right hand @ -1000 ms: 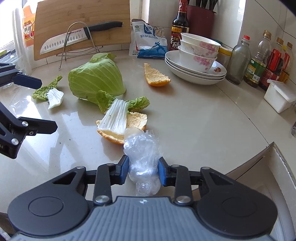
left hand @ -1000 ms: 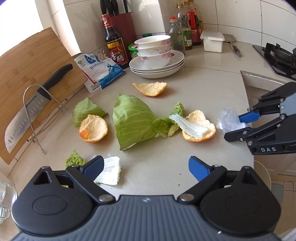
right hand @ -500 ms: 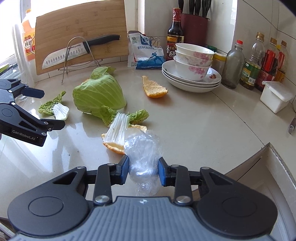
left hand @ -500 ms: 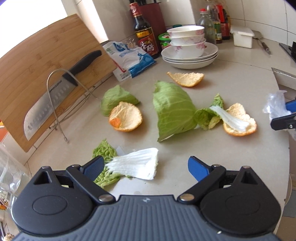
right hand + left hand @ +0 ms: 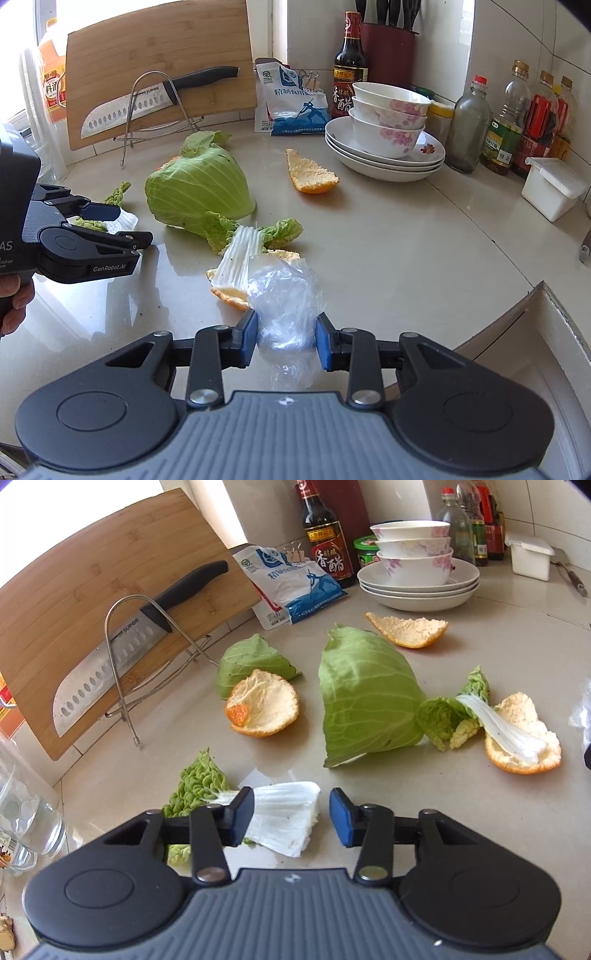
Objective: Collect trash
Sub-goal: 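Grasp the white cabbage stem piece with the left tool while the right tool holds the bag, then carry the bag over the bucket and open the right tool to drop it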
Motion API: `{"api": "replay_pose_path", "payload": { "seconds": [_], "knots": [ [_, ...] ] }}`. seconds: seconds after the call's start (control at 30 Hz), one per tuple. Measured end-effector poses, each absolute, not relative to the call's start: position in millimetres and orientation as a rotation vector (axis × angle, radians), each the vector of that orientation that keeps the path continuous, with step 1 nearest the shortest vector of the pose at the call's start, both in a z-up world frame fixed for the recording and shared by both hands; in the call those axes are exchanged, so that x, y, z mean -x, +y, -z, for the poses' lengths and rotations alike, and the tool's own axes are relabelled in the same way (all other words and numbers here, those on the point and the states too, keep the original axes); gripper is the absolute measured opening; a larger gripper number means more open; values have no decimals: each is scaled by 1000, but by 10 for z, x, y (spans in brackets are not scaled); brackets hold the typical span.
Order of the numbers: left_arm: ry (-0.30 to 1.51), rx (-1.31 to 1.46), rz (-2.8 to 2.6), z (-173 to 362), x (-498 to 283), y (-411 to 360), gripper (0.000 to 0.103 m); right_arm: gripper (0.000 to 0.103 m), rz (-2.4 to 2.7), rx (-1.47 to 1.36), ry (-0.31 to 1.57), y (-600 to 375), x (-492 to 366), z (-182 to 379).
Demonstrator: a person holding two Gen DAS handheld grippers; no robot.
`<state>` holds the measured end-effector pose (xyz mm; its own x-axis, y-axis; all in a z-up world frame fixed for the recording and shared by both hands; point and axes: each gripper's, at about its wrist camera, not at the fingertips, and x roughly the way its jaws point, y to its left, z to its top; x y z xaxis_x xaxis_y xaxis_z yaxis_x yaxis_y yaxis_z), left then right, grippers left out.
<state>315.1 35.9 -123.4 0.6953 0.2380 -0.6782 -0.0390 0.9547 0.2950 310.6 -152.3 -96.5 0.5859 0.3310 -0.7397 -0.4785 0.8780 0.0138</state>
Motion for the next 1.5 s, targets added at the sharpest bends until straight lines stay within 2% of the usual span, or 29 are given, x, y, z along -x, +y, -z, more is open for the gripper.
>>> {"api": "replay_pose_path", "payload": {
  "seconds": [0.1, 0.17, 0.4, 0.9, 1.13, 1.5],
  "knots": [
    [797, -194, -121, 1212, -3124, 441, 17, 37, -474, 190, 823, -1523, -3113, 977],
    [793, -196, -111, 1196, -3090, 442, 13, 37, -473, 188, 825, -1520, -3115, 983],
    [793, -211, -61, 1059, -2990, 458, 6, 37, -482, 194, 823, -1507, -3098, 968],
    [731, -257, 43, 464, -2511, 403, 3, 37, -489, 181, 802, -1627, -2917, 894],
    [727, -239, 45, 397, -2331, 371, 3, 37, -499, 174, 803, -1681, -2808, 905],
    [675, -263, 252, -21, -2039, -9, 3, 37, -481, 184, 788, -1844, -2587, 820]
  ]
}}
